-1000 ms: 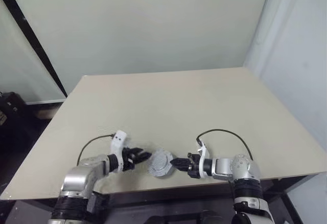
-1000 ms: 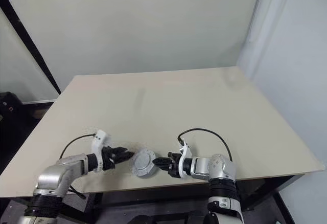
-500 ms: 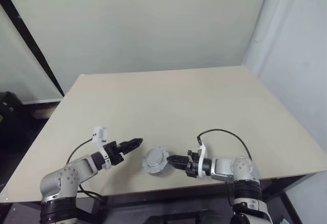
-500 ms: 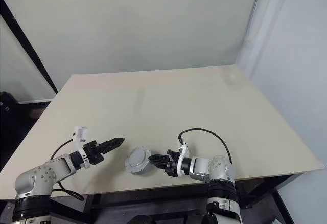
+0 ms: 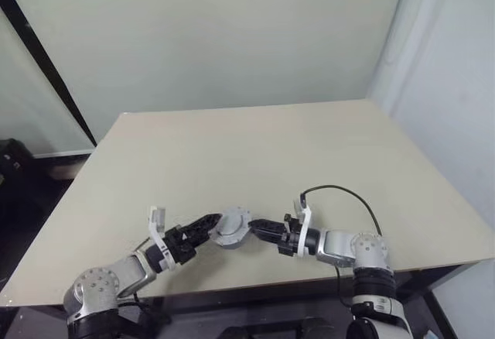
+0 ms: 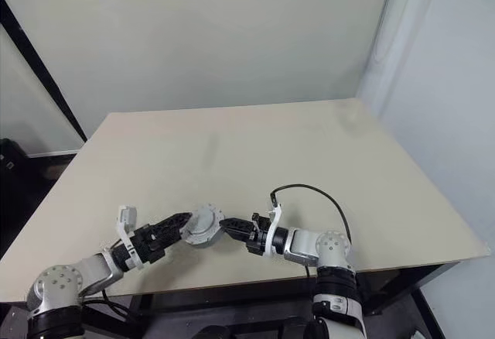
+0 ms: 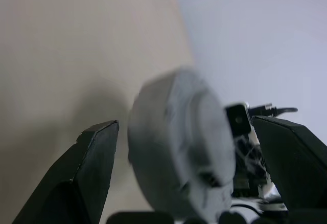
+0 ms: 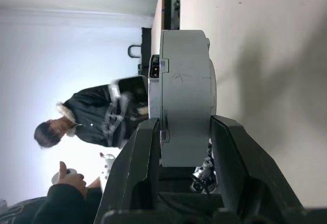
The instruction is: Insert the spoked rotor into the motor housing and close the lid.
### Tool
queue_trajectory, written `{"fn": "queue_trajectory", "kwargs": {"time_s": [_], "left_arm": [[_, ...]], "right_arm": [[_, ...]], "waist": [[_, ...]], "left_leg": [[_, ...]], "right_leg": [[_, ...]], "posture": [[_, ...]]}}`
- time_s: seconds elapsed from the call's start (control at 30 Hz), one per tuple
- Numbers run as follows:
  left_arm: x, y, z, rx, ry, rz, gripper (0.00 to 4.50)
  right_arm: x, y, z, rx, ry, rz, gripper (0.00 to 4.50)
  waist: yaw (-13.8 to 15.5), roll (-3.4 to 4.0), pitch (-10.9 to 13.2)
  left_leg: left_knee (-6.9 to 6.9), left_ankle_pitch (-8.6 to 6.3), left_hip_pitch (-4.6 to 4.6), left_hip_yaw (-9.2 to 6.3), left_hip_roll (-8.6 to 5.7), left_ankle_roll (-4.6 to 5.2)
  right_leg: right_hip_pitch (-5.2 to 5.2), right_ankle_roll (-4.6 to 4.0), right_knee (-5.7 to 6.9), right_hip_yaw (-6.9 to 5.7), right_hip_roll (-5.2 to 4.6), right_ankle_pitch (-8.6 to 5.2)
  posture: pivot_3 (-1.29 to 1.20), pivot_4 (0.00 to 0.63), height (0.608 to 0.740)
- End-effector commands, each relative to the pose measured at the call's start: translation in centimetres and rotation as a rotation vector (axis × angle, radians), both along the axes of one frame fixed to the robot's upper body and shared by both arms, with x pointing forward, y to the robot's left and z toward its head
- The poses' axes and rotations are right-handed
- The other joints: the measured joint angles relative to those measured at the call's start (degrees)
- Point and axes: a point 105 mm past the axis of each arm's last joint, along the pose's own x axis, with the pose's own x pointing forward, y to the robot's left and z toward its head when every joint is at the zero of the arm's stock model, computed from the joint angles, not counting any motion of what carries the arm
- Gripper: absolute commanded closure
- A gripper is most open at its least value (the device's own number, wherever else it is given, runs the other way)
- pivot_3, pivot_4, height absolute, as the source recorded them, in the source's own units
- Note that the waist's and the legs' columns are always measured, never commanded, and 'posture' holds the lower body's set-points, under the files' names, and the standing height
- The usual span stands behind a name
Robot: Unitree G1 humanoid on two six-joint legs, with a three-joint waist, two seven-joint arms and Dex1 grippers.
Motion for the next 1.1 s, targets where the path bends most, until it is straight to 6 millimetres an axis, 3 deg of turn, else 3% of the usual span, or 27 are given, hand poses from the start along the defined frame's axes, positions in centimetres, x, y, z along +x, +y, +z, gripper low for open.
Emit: {"fn": "queue_trajectory", "kwargs": {"time_s": [0.03,0.23,0.33,0.5,0.67,0.77,0.87,0.97,1.1], "left_arm": [[-0.2,-1.1,-0.1,-0.020,0.008,-0.030,0.00],[0.3,-1.7,0.3,-0.080,-0.029,-0.008,0.00],[0.3,-1.8,0.5,-0.108,-0.032,-0.011,0.60],[0.3,-1.8,0.5,-0.128,-0.029,-0.002,2.15],[0.3,-1.9,0.6,-0.137,-0.030,0.003,2.34],[0.4,-2.0,0.6,-0.139,-0.035,0.008,2.41],[0.7,-2.0,0.8,-0.141,-0.053,0.025,2.52],[1.2,-1.7,1.0,-0.119,-0.082,0.058,2.52],[2.7,-0.2,2.0,-0.039,-0.172,0.163,2.52]], "right_arm": [[0.0,3.3,4.6,0.199,-0.086,0.037,3.28],[0.0,3.2,4.3,0.170,-0.084,0.037,3.28],[0.1,3.0,4.1,0.156,-0.079,0.028,3.28],[0.2,2.9,3.6,0.121,-0.077,0.012,3.28],[1.1,2.6,2.5,0.040,-0.075,-0.059,3.28],[1.1,2.5,2.7,0.054,-0.084,-0.065,2.21],[2.5,1.8,2.1,-0.032,-0.113,-0.183,1.15],[3.3,1.3,2.3,-0.069,-0.183,-0.241,1.14],[4.0,0.4,3.3,-0.170,-0.422,-0.313,1.14]], "waist": [[0.0,0.00,0.0],[0.0,-0.01,0.0],[0.0,-0.01,0.0],[0.0,-0.02,0.0],[0.0,-0.02,0.0],[0.0,-0.02,0.0],[0.0,-0.02,0.0],[0.0,-0.03,0.0],[0.0,-0.03,0.0]], "left_leg": [[-0.01,0.00,0.00,0.00,0.00,0.00],[0.01,0.00,-0.01,0.03,-0.01,-0.01],[0.00,0.00,-0.01,0.04,-0.01,-0.01],[0.00,0.00,-0.02,0.05,-0.01,-0.01],[0.01,0.00,-0.02,0.05,-0.01,-0.01],[0.01,-0.01,-0.02,0.05,-0.01,-0.01],[0.00,0.00,-0.04,0.05,-0.03,-0.01],[0.00,-0.01,-0.04,0.05,-0.02,-0.01],[-0.02,-0.02,-0.06,0.09,0.01,-0.04]], "right_leg": [[-0.01,0.00,0.00,0.00,0.00,0.00],[0.00,-0.02,-0.01,0.03,-0.01,0.00],[0.00,-0.02,-0.01,0.03,-0.01,0.00],[-0.02,-0.02,-0.02,0.04,-0.01,0.00],[-0.01,-0.02,-0.02,0.04,-0.01,0.00],[0.00,-0.02,-0.03,0.04,-0.01,0.00],[-0.02,-0.02,-0.04,0.06,-0.01,0.00],[-0.02,-0.01,-0.05,0.06,-0.01,0.00],[-0.08,-0.01,-0.04,0.08,0.01,0.00]], "posture": [[0.00,0.000,0.740],[0.00,0.000,0.740],[0.00,0.000,0.740],[0.00,0.000,0.740],[0.00,0.000,0.740],[0.00,0.000,0.740],[0.00,0.000,0.740],[0.00,0.000,0.740],[0.00,0.000,0.740]]}}
